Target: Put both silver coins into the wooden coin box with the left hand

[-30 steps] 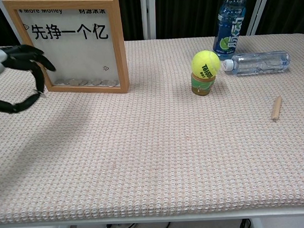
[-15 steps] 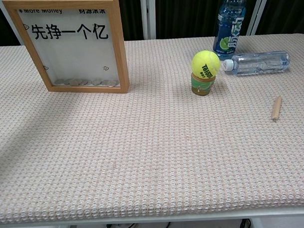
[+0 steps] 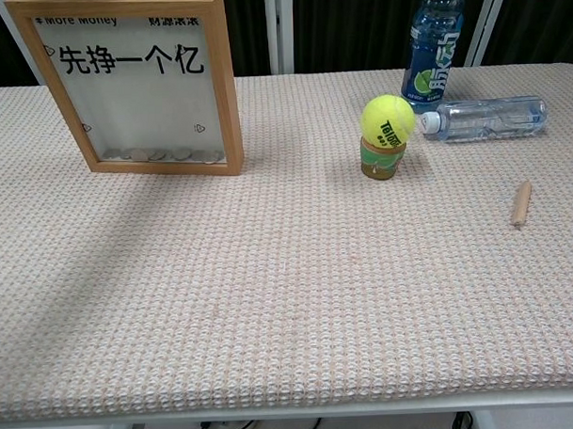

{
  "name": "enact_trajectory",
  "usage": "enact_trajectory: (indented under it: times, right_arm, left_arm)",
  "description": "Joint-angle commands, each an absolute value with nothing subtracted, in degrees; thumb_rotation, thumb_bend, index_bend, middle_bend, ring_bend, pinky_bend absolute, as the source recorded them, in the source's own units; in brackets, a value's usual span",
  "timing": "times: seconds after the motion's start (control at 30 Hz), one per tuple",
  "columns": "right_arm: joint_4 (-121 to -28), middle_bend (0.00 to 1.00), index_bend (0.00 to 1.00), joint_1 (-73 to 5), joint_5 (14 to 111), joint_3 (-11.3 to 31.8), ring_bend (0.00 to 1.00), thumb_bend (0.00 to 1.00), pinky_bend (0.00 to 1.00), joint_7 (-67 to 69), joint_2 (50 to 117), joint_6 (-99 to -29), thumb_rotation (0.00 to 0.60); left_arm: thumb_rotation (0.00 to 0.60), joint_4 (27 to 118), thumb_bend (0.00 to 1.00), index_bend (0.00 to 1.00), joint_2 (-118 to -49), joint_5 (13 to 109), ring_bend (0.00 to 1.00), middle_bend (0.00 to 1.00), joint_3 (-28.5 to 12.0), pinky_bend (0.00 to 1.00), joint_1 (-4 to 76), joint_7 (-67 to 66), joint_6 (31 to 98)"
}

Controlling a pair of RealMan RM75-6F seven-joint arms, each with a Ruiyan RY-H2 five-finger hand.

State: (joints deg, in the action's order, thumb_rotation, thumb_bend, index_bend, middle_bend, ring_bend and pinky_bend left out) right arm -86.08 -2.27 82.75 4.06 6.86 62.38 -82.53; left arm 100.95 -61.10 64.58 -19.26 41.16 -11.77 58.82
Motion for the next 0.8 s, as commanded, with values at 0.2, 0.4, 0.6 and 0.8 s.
enact_trajectory:
  times: [0.2,0.4,0.6,0.8]
  right_arm:
    - [-85.05,0.00,0.00,-2.11,82.17,4.20,0.00,0.23,0.00,8.24,62.37,-82.36,0.600]
    - [-84.27,0.00,0.00,-2.26,82.41,3.97,0.00,0.23,0.00,8.93,62.81,-81.93,0.600]
    - [-83.82,0.00,0.00,-2.04,82.50,3.98,0.00,0.23,0.00,9.65,62.70,-82.34,0.600]
    - [-83.24,0.00,0.00,-1.84,82.14,4.12,0.00,0.23,0.00,10.53,62.49,-82.40,0.600]
  left_arm:
    - [0.600,97.82,0.45,0.62,-66.42,59.22,0.11,0.27,-18.89,0.15,46.15,-16.74,55.76]
    - [0.600,96.66,0.45,0.61,-68.86,57.17,0.10,0.28,-18.65,0.15,47.58,-19.17,57.05]
    - [0.600,95.64,0.45,0.61,-70.09,53.88,0.11,0.28,-19.14,0.15,48.78,-20.48,57.55]
    - [0.600,94.19,0.45,0.62,-71.00,51.13,0.10,0.28,-19.19,0.15,49.57,-21.72,58.10]
